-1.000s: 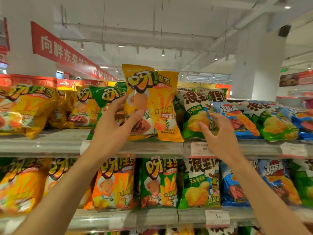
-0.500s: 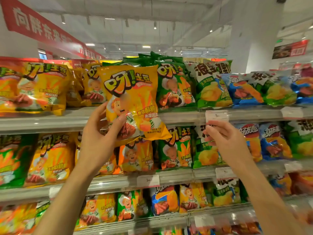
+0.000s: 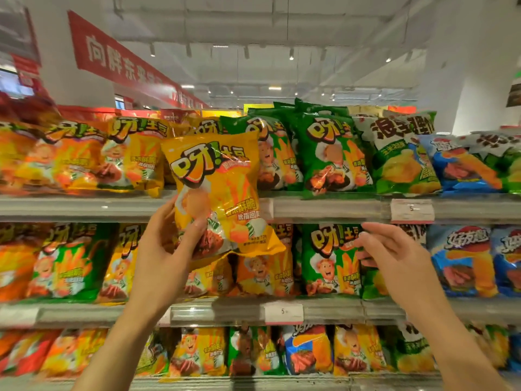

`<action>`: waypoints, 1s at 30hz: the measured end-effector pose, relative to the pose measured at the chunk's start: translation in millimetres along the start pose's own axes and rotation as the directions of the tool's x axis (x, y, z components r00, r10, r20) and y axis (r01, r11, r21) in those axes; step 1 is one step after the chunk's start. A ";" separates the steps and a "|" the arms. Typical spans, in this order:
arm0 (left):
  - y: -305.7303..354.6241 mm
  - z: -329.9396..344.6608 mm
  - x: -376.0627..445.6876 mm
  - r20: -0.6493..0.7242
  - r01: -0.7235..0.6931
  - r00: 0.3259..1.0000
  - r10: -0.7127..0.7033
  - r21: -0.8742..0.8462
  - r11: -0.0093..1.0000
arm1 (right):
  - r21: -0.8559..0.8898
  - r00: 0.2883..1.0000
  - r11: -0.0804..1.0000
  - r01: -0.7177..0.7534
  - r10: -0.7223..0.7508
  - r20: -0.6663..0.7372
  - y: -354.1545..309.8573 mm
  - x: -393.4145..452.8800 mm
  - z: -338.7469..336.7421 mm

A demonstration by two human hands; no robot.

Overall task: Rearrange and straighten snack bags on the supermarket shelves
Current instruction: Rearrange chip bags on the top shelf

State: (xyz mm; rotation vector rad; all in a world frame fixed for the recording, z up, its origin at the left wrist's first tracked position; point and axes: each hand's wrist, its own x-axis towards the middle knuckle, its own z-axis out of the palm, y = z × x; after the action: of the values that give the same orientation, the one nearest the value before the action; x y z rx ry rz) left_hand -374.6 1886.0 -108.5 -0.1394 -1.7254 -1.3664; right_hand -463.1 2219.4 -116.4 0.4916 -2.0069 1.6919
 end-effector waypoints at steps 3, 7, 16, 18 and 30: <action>-6.8 -20.2 14.8 -0.018 -0.013 1.000 0.013 0.010 1.000 | -0.024 1.000 1.000 0.006 -0.006 -0.019 -17.7 0.0 19.1; -14.0 -48.9 50.2 0.003 -0.060 0.998 0.060 0.036 0.998 | -0.094 0.998 0.995 0.045 -0.049 -0.046 -46.9 6.3 58.0; -6.9 -62.9 150.4 0.100 -0.192 0.981 0.168 0.334 0.923 | -0.476 0.975 0.856 0.203 -0.223 0.015 -96.0 62.8 142.6; -4.6 -59.0 166.1 0.142 -0.233 0.971 0.190 0.409 0.882 | -0.572 0.968 0.788 0.227 -0.248 0.042 -98.9 81.4 155.3; -10.3 -51.7 182.0 0.252 -0.230 0.963 0.097 0.578 0.783 | -0.468 0.990 0.882 0.062 -0.115 -0.086 -85.9 128.8 184.4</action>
State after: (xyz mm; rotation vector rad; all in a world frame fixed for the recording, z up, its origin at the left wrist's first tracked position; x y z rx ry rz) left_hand -457.9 1763.0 9.0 -0.0714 -2.1918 -0.6327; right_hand -544.7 2026.0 1.7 0.3037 -2.1728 1.0976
